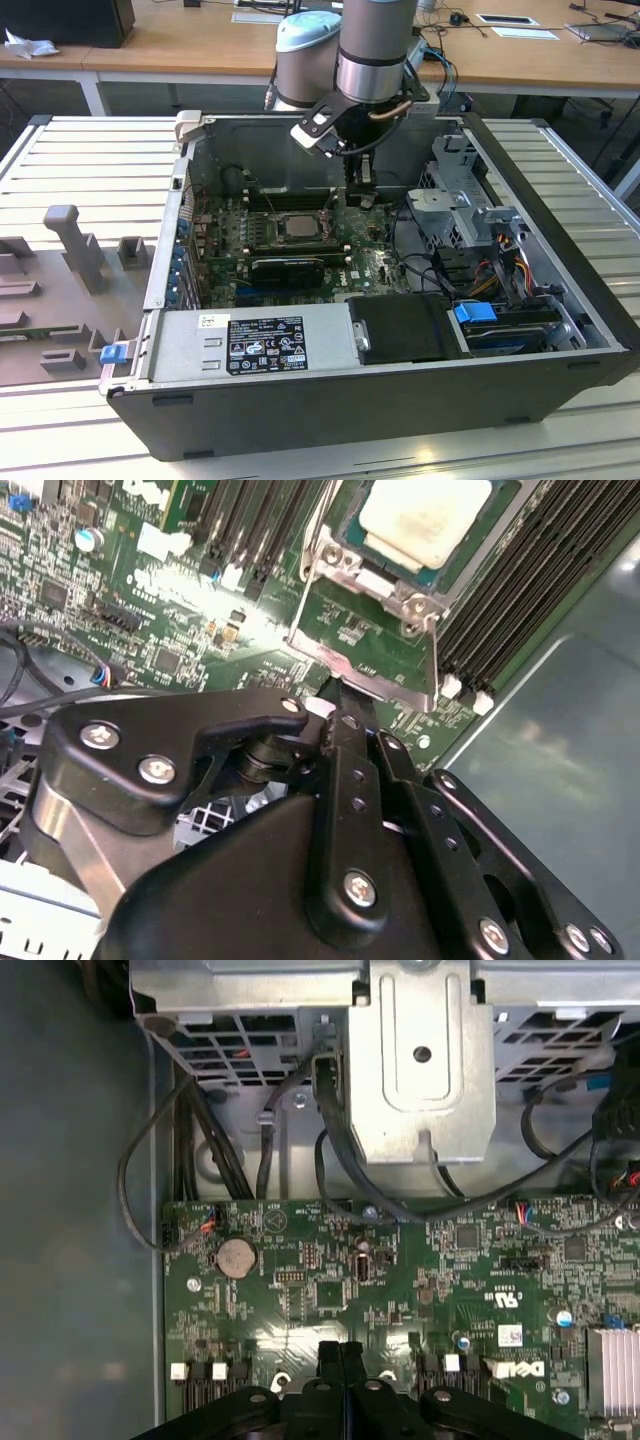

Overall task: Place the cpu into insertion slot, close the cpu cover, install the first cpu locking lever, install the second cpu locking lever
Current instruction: 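Close the cpu cover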

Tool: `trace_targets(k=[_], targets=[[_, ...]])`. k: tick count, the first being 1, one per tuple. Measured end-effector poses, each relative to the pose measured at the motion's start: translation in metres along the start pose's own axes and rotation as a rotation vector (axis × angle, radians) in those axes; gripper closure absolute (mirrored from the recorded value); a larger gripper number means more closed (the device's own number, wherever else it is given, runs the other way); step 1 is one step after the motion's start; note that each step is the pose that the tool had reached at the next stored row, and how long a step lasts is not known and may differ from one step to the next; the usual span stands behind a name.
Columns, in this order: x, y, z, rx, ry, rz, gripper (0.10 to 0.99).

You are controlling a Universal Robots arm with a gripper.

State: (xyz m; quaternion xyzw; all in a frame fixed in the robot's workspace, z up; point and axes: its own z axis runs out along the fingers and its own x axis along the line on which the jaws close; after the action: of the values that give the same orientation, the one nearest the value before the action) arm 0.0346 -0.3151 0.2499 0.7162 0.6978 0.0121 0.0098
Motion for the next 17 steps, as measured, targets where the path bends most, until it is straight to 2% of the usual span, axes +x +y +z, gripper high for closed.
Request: trace_targets(k=[8,13,17], targets=[[-0.0002,-0.0081,-0.0003,0.0,0.0,0.0,0.98],[-0.0003,-0.0107,-0.0003,0.0,0.0001,0.0,0.98],[-0.0005,-0.0188,-0.0006,0.0,0.0,0.0,0.98]])
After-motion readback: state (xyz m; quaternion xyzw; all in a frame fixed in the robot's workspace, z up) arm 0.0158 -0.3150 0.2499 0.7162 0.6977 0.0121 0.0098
